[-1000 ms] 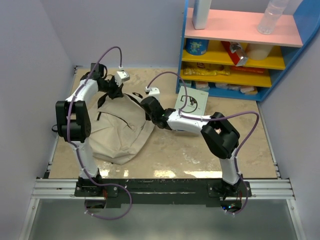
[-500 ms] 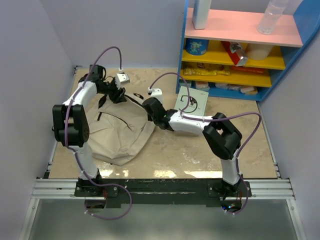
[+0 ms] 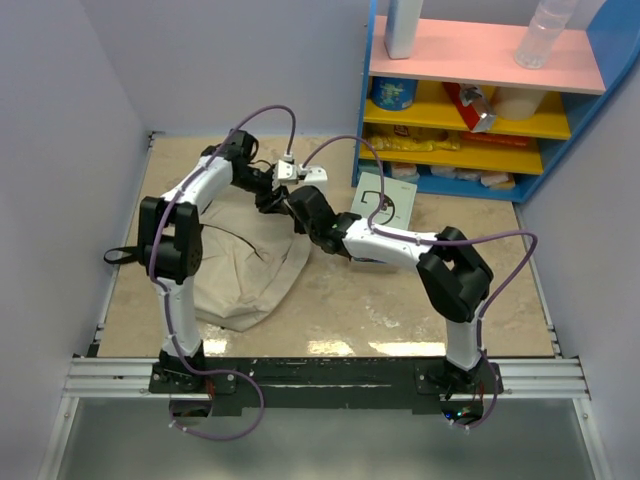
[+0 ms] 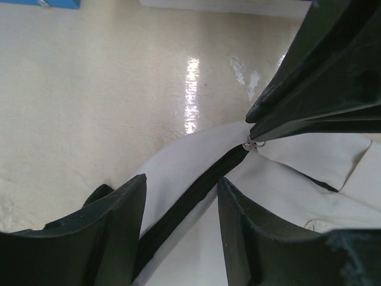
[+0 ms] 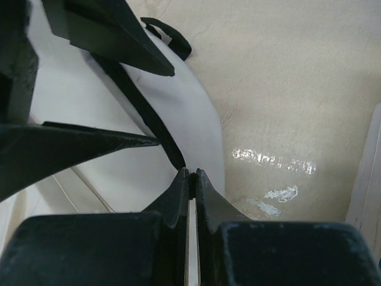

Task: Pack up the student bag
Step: Unzip the student bag at the center of the board.

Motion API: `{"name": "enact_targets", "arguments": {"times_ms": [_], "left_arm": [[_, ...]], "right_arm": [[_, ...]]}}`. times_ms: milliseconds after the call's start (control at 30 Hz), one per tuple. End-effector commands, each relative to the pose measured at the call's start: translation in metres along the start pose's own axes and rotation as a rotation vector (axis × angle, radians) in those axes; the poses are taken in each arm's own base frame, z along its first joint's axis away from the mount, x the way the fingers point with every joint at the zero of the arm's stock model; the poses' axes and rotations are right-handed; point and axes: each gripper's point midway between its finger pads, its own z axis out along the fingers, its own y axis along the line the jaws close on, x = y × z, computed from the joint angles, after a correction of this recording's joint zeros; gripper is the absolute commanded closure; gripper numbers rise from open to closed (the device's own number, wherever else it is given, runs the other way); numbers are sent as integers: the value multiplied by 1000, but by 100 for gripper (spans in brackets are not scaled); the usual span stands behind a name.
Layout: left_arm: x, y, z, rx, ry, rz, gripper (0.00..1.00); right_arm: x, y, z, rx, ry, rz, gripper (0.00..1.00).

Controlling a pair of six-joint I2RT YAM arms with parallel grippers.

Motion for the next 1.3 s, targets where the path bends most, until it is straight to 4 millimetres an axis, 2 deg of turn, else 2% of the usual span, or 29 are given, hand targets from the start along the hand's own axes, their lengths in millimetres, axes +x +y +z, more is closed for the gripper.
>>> {"name": "enact_targets", "arguments": {"times_ms": [0, 33, 200, 333, 500, 600, 633, 700, 733, 767, 833, 1000, 1133, 1267], "left_arm": [[4, -2, -3, 86, 19, 60, 45], [-1, 3, -10, 77, 11, 71, 46], [-6, -4, -26, 92, -19, 101, 44], [8, -9, -19, 100, 6, 107, 44], [7, -1, -9, 75, 14, 121, 46], [0, 10, -6, 35, -3, 126, 58], [-3, 12, -4, 29, -11, 126, 69], [-9, 21, -3, -5, -24, 117, 83], [-10, 24, -3, -17, -25, 114, 96], [-12, 27, -3, -28, -29, 114, 100], [-12, 29, -4, -43, -30, 108, 100], [-15, 34, -6, -73, -26, 95, 100], [-21, 38, -8, -90, -38, 66, 100], [-30, 45, -13, -126, -79, 51, 100]], "right_arm": [[-38, 18, -18, -56, -79, 29, 100], [-38, 17, -19, -55, -79, 27, 100], [-35, 13, -17, -57, -73, 43, 100], [-35, 14, -19, -69, -75, 54, 100], [-35, 11, -23, -70, -74, 54, 100], [-35, 13, -25, -79, -71, 56, 100], [-34, 13, -24, -81, -68, 56, 100], [-31, 13, -24, -83, -63, 56, 100], [-30, 14, -24, -85, -59, 58, 100], [-26, 12, -23, -81, -51, 57, 100], [-24, 12, -22, -86, -56, 71, 100], [-1, 3, -20, -74, -17, 76, 100], [29, 0, -22, -75, 38, 56, 100], [48, -2, -27, -78, 64, 42, 100]]}}
